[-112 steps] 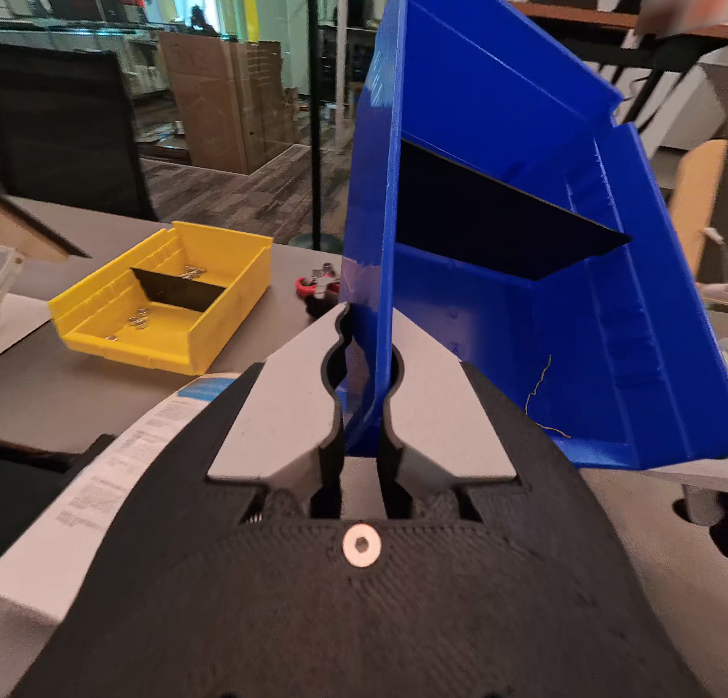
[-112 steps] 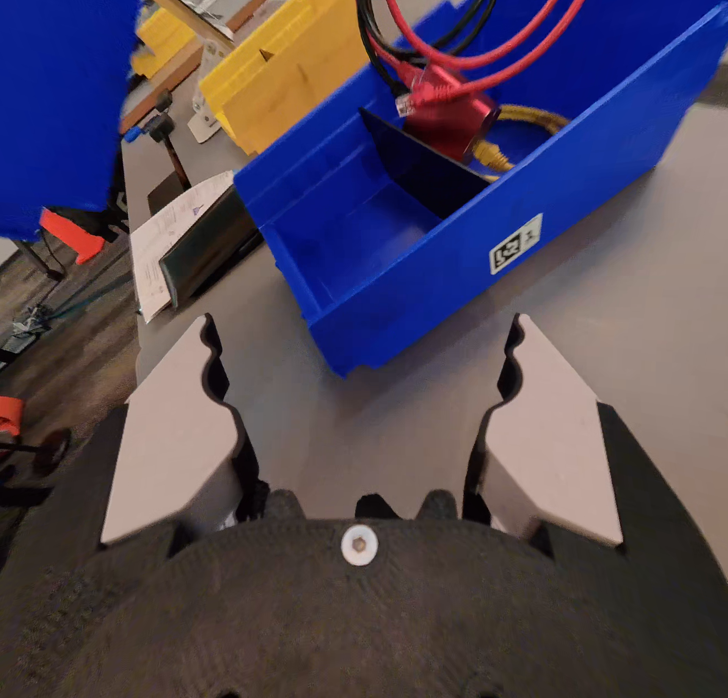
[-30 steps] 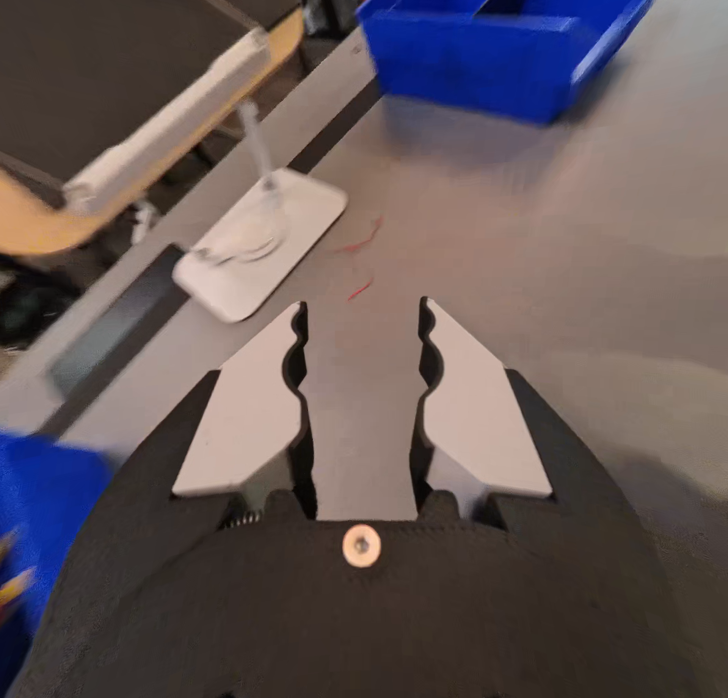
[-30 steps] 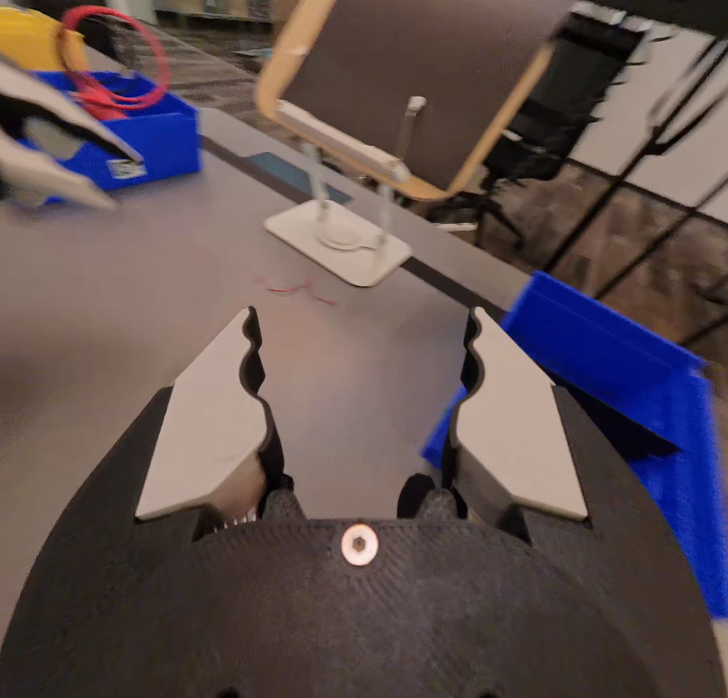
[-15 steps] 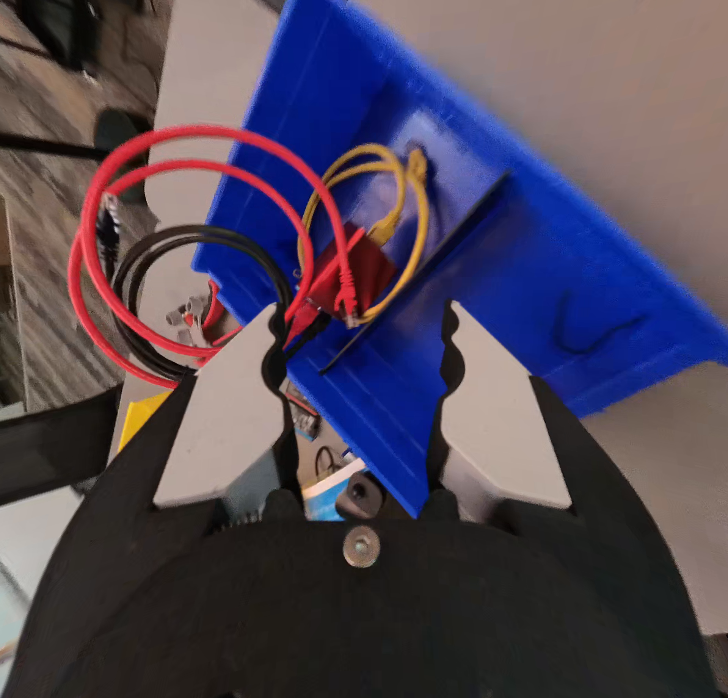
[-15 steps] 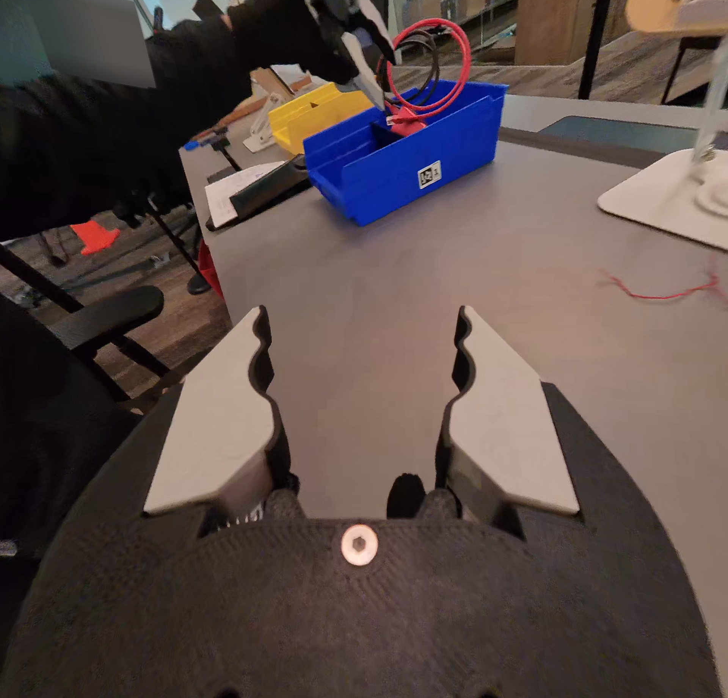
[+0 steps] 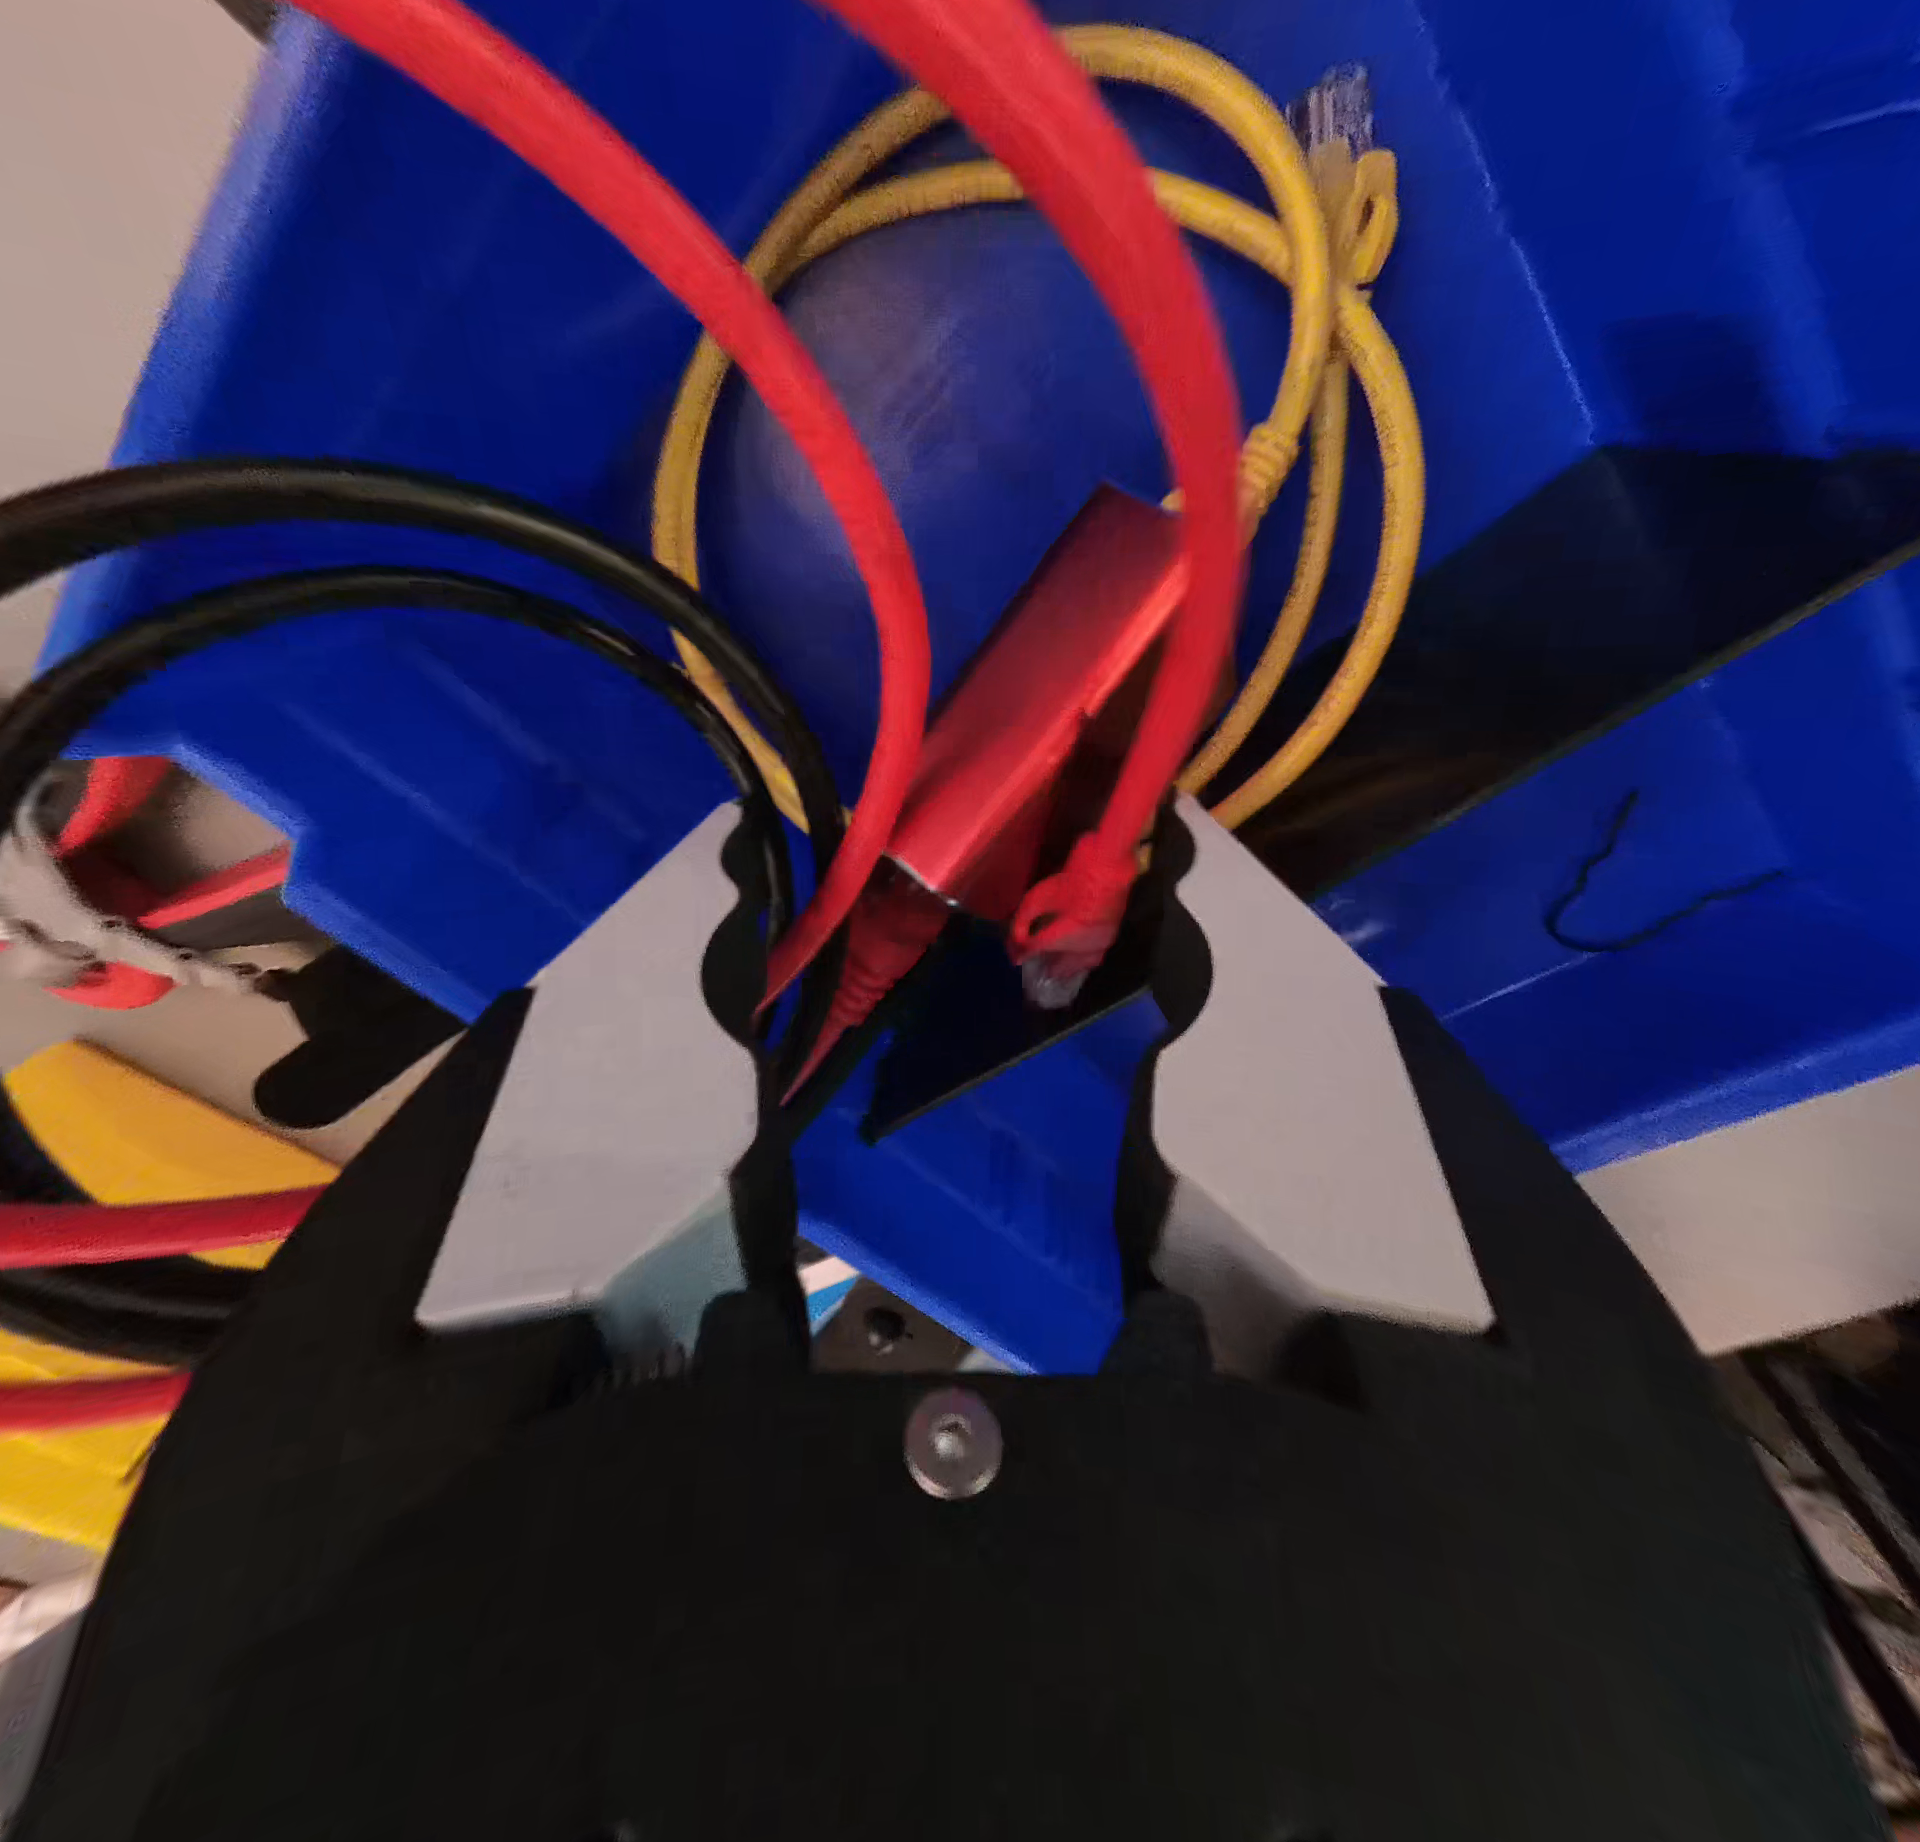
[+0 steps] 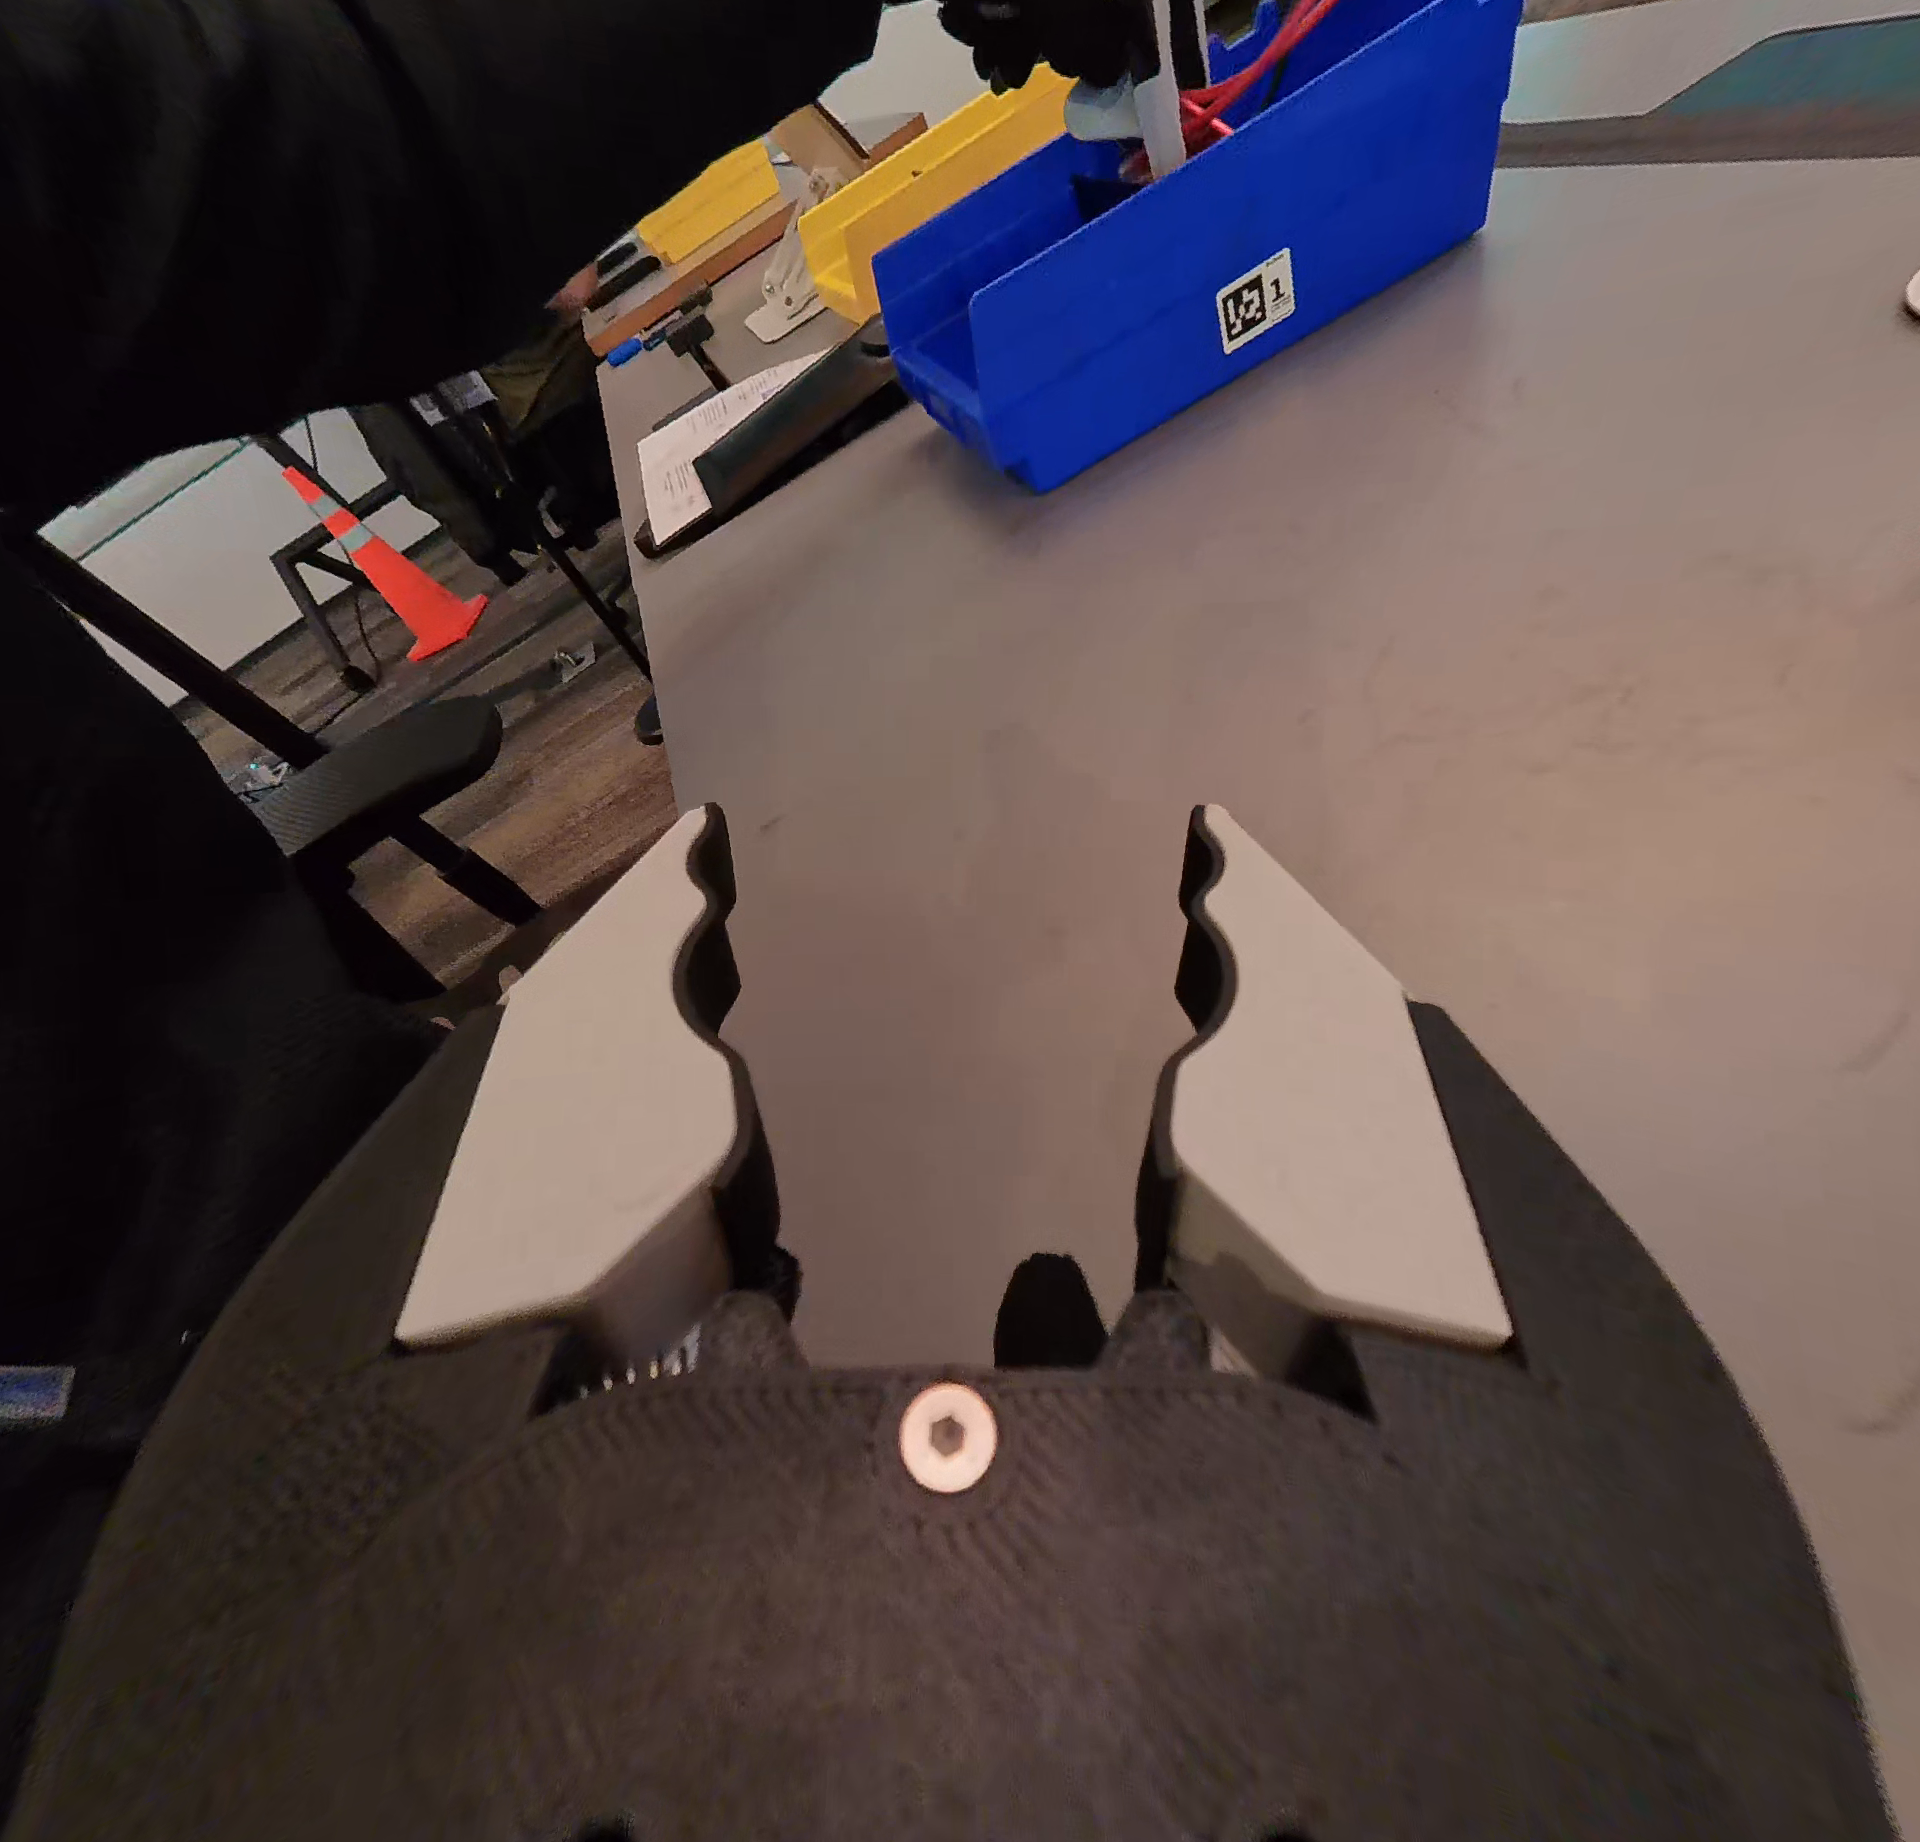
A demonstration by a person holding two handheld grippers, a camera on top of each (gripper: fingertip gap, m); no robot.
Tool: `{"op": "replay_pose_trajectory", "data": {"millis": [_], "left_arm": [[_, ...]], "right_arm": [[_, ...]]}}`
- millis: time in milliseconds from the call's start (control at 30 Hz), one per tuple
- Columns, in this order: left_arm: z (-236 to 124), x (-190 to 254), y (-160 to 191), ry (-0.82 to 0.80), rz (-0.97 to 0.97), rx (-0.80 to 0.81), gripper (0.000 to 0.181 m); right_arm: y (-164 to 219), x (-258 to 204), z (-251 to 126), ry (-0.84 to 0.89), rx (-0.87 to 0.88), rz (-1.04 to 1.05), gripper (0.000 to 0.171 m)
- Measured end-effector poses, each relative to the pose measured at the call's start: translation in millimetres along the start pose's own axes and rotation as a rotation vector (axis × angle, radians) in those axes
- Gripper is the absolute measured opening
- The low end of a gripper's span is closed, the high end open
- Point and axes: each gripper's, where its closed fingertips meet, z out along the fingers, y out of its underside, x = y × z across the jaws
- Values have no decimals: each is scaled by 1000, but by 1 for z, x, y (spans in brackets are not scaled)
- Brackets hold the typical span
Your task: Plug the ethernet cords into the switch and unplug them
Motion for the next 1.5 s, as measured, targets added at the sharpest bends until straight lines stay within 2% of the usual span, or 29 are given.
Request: {"op": "replay_pose_trajectory", "data": {"millis": [33, 233, 267, 367, 600, 967, 1067, 1300, 1500], "left_arm": [[1, -2, 0, 18, -14, -8, 67], [6, 1, -3, 117, -46, -39, 70], [7, 5, -5, 140, -31, -29, 62], [11, 11, -5, 133, 3, -22, 50], [-1, 15, -5, 13, 70, 47, 45], [-70, 3, -1, -307, 31, 307, 43], [-100, 7, 0, -303, -43, 451, 43], [-198, 80, -14, 122, -216, 1050, 42], [-256, 143, -25, 441, -183, 1336, 42]], "right_arm": [[0, 2, -1, 2, -1, 0, 85], [3, 6, -6, -4, -2, 22, 84], [3, 7, -6, -6, -3, 23, 84], [5, 6, -5, -11, -15, 21, 83], [7, 9, -6, -7, -21, 23, 82], [11, 7, -4, 10, -47, -10, 82], [11, 6, -4, 17, -49, -22, 82], [8, 3, -4, 18, -45, -33, 81], [9, -4, -3, 18, -59, -68, 81]]}}
